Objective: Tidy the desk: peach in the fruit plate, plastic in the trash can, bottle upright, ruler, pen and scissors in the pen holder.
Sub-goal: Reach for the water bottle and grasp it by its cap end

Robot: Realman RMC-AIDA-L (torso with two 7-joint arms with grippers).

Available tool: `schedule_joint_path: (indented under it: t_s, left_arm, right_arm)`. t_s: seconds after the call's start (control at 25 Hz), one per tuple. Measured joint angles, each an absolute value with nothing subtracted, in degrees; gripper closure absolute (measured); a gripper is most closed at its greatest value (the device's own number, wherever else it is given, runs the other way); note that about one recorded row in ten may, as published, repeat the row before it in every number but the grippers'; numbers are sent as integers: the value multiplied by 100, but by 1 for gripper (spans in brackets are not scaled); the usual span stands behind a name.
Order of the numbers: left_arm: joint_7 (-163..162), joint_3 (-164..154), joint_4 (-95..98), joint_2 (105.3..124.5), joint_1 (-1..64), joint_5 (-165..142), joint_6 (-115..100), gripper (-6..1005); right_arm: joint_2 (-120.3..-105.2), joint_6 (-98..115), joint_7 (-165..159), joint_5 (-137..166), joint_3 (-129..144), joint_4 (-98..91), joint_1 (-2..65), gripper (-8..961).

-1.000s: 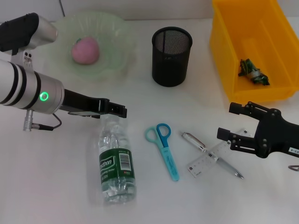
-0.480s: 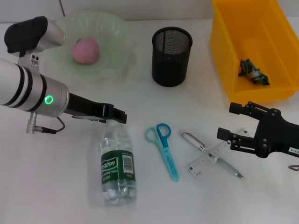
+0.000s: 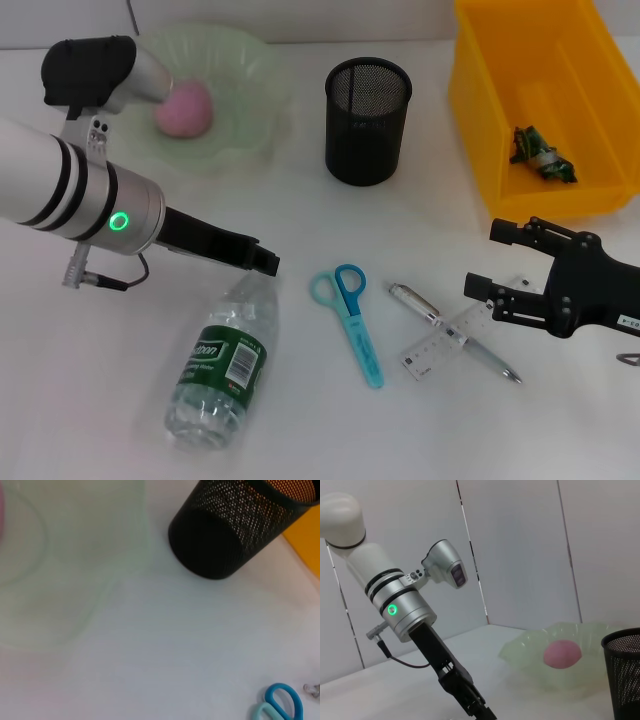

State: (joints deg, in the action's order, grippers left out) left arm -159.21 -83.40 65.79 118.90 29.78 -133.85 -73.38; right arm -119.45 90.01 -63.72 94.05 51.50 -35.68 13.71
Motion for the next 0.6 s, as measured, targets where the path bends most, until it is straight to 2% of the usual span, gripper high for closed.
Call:
schedule_joint_path:
  t_s: [0.16,0.6]
  left_arm:
    - [-15910,-8500,6683,11887,2984,-13401,-7349,661]
    - [-15874,-8685,7035,11880,3092,-13558,-7495,923]
  right_arm:
    - [-11945,9006,-6380,9404,5150,-3569,1364,132]
    - [-11937,9009,-6381,9404,5150,-3569,1313,133]
